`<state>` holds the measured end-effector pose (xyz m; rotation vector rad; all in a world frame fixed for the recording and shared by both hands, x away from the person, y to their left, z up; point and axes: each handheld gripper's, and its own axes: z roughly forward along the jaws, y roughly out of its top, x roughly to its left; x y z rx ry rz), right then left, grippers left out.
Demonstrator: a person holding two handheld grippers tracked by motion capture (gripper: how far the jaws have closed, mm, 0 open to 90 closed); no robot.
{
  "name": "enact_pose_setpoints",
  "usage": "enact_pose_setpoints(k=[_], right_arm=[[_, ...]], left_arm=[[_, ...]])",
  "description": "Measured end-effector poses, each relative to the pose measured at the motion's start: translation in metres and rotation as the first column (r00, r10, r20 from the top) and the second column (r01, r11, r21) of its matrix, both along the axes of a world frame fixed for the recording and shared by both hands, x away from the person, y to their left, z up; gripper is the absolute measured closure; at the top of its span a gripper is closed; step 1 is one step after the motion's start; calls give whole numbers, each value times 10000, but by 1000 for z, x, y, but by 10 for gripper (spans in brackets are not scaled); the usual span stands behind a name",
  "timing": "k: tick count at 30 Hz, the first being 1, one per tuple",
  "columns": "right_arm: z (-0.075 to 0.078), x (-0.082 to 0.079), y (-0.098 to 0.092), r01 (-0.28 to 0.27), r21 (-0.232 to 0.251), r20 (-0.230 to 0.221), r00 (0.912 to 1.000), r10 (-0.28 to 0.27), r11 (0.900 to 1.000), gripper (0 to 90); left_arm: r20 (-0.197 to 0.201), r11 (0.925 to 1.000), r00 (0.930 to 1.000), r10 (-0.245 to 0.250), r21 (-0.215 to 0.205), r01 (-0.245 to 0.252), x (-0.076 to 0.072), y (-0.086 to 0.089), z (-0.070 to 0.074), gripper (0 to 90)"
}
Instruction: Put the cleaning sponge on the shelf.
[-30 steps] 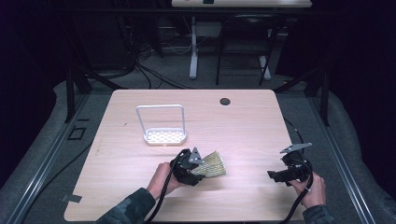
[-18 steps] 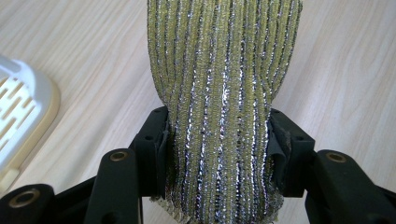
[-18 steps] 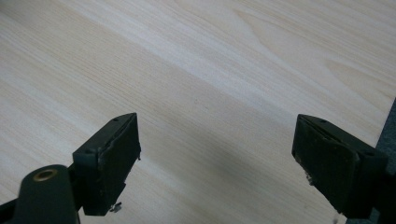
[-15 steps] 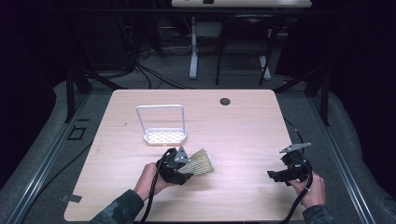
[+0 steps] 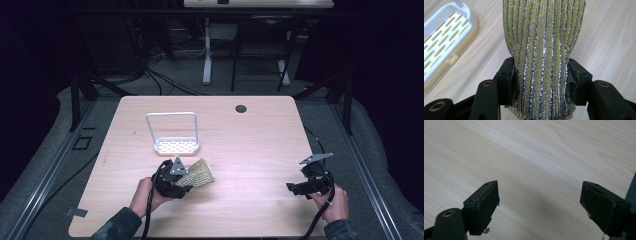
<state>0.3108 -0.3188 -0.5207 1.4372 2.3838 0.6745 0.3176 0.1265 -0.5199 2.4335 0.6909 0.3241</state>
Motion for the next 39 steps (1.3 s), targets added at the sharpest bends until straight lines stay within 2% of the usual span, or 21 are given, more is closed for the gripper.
enact_pose_setpoints(k=[9, 12, 15, 25, 30, 33, 36, 37, 38, 39], right_arm=[[0, 0, 1, -46, -23, -1, 10000, 46, 10000, 155], [1, 0, 0, 13, -33, -13, 10000, -13, 10000, 156], [0, 1, 1, -23, -9, 17, 10000, 23, 10000, 156], [0, 1, 1, -22, 7, 22, 10000, 22, 10000, 157], [0, 1, 1, -12, 43, -7, 10000, 12, 10000, 157], [0, 1, 1, -13, 8, 13, 10000, 13, 10000, 157], [1, 1, 1, -11, -36, -20, 10000, 11, 10000, 157], [1, 1, 1, -17, -53, -18, 10000, 17, 10000, 157], [1, 1, 1, -10, -62, -14, 10000, 10, 10000, 157], [1, 1, 1, -10, -62, -14, 10000, 10, 10000, 157]], left_arm=[[141, 9983, 9982, 588, -60, -587, -6, 18, 1, 480], [211, 9948, 9947, 1010, -126, -1007, -4, 28, 2, 480], [245, 9928, 9926, 1192, -153, -1188, -2, 32, 3, 481], [364, 9769, 9763, 2132, -236, -2125, 11, 47, 4, 481], [542, 9665, 9651, 2563, -291, -2550, 21, 48, 6, 480], [590, 9644, 9627, 2642, -277, -2630, 24, 47, 6, 479], [712, 9584, 9559, 2849, -371, -2829, 30, 45, 7, 479], [712, 9584, 9559, 2849, -371, -2829, 30, 45, 7, 479], [751, 9551, 9522, 2961, -341, -2944, 33, 45, 7, 479], [751, 9551, 9522, 2961, -341, -2944, 33, 45, 7, 479]])
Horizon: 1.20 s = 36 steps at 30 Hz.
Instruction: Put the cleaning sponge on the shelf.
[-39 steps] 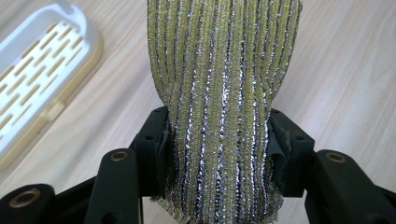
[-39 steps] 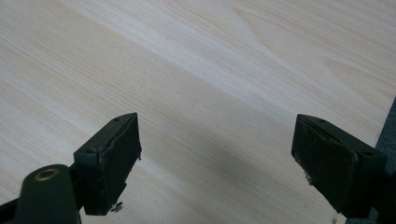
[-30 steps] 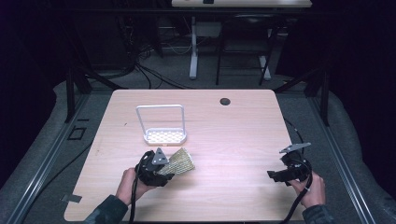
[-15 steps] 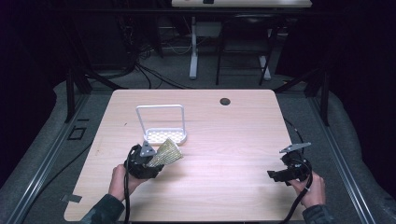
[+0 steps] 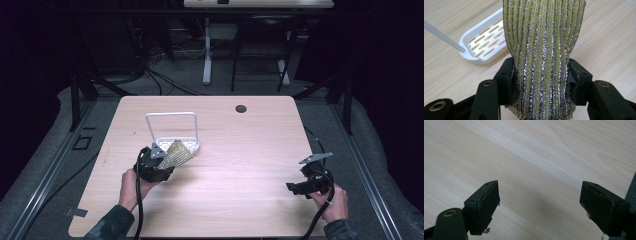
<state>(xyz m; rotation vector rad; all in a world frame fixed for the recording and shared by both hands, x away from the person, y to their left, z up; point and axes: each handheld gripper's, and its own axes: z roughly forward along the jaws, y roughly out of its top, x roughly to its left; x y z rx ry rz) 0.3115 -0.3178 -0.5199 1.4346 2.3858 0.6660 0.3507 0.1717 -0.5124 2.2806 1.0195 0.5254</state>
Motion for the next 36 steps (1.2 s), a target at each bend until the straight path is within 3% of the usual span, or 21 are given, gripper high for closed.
enact_pose_setpoints(k=[16, 36], right_arm=[[0, 0, 0, 0, 40, 53, 10000, 0, 10000, 158], [0, 1, 0, -13, 74, 43, 10000, 13, 10000, 158]], left_arm=[[216, 9959, 9958, 885, -185, -881, 21, -4, 0, 478], [325, 9904, 9901, 1362, -301, -1353, 40, -16, -5, 477]])
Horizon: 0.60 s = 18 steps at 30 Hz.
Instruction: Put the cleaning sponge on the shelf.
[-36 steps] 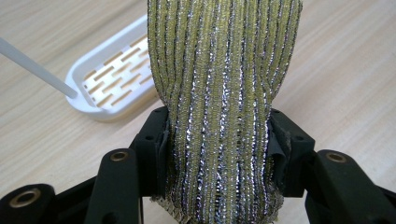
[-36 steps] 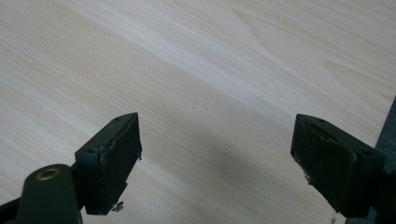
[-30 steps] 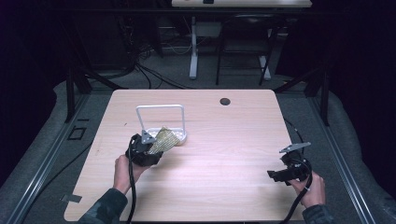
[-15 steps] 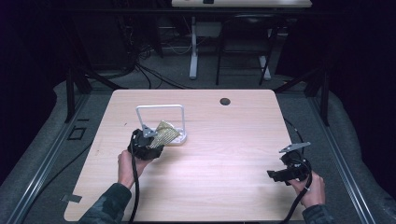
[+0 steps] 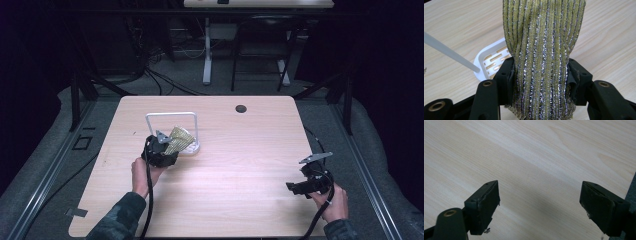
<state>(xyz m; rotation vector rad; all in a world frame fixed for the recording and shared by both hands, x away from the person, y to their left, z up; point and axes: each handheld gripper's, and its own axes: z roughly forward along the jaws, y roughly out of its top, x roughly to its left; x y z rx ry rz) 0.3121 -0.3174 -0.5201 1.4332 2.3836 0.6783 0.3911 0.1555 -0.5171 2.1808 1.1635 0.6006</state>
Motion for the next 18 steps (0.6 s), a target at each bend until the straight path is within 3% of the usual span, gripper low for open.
enact_pose_setpoints(k=[18], right_arm=[[0, 0, 0, -11, -18, 1, 10000, 11, 10000, 159]], left_arm=[[-100, 9983, 9983, 566, 114, -565, 18, -5, -11, 474]])
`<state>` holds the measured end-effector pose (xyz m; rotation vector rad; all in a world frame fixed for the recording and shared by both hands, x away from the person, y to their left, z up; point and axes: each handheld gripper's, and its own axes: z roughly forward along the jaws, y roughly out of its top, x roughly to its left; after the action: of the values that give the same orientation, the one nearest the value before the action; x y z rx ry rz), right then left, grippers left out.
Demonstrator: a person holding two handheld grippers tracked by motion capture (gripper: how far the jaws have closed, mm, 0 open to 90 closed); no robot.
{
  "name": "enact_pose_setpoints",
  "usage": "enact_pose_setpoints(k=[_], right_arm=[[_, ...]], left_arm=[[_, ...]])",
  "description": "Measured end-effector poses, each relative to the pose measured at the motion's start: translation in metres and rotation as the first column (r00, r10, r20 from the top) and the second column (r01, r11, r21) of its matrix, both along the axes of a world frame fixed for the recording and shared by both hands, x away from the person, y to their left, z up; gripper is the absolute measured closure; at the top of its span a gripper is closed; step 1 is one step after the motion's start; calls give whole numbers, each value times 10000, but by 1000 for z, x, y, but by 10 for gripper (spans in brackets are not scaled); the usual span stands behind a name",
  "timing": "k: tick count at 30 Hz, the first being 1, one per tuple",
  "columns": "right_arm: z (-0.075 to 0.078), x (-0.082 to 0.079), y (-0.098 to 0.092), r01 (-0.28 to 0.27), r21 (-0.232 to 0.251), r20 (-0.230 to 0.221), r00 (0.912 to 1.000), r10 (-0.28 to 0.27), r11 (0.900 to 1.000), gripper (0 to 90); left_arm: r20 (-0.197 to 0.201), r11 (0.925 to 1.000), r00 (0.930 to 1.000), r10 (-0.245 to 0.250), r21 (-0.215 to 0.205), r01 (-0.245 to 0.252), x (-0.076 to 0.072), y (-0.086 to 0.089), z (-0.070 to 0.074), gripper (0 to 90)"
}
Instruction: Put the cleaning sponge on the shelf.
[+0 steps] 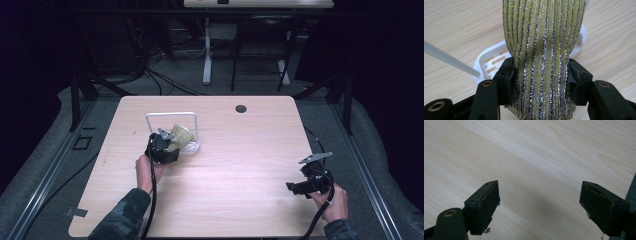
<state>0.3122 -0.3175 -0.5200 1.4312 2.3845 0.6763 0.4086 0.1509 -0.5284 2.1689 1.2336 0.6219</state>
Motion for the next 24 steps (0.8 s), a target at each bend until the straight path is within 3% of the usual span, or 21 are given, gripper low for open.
enact_pose_setpoints(k=[10, 24], right_arm=[[-1, 0, -1, -37, 2, -38, 10000, 37, 10000, 159], [-1, 0, 0, -65, 20, -33, 10000, 65, 10000, 159]], left_arm=[[58, 9998, 9998, 197, 11, -197, 13, 2, 0, 465], [-370, 9989, 9991, 212, 417, -196, 25, -1, -13, 420]])
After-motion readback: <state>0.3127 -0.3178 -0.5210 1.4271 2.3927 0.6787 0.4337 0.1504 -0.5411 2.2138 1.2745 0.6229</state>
